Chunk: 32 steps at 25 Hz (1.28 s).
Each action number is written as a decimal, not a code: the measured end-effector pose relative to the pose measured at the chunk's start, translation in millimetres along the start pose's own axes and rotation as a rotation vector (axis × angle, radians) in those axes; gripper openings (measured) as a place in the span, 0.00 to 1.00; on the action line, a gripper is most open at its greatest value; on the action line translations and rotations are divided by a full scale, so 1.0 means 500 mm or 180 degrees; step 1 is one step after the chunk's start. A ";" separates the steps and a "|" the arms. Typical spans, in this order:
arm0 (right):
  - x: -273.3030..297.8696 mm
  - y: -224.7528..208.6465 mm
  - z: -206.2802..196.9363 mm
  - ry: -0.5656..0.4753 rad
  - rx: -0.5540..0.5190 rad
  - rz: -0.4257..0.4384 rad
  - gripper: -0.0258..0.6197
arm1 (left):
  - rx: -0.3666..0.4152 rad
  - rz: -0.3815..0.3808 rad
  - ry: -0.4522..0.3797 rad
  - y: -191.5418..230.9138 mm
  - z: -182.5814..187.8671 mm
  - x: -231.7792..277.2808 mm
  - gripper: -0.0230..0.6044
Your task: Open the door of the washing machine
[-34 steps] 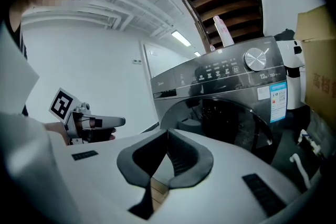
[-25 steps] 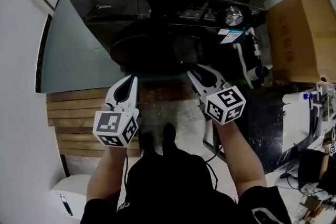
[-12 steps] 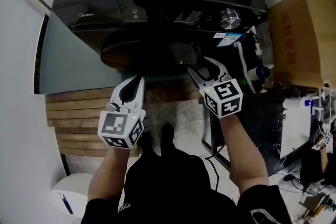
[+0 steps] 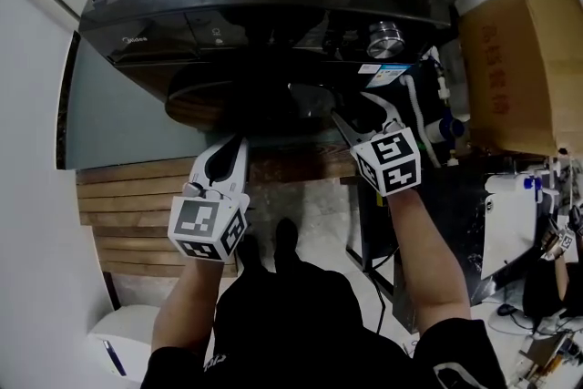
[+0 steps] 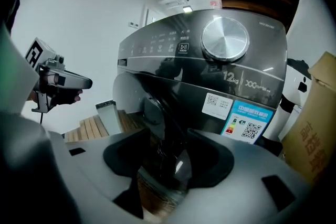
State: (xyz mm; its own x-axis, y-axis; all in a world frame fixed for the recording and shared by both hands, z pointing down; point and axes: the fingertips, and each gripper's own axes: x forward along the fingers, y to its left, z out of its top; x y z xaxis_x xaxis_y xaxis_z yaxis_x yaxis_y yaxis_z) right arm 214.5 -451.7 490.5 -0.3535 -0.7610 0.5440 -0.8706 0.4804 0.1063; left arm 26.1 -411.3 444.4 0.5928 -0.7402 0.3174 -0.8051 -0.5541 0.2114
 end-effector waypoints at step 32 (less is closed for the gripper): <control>0.076 -0.004 -0.044 0.0683 -0.1517 0.0452 0.28 | -0.0262 0.0281 0.0049 0.022 -0.030 -0.055 0.04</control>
State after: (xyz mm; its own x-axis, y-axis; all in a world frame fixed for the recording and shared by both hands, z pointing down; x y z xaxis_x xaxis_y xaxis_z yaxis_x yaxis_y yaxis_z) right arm 210.5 -472.1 529.4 -0.3351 -0.5920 0.7330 -0.5499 0.7546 0.3580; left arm 0.7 -391.3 451.8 0.5195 -0.7784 0.3524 -0.8535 -0.4533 0.2569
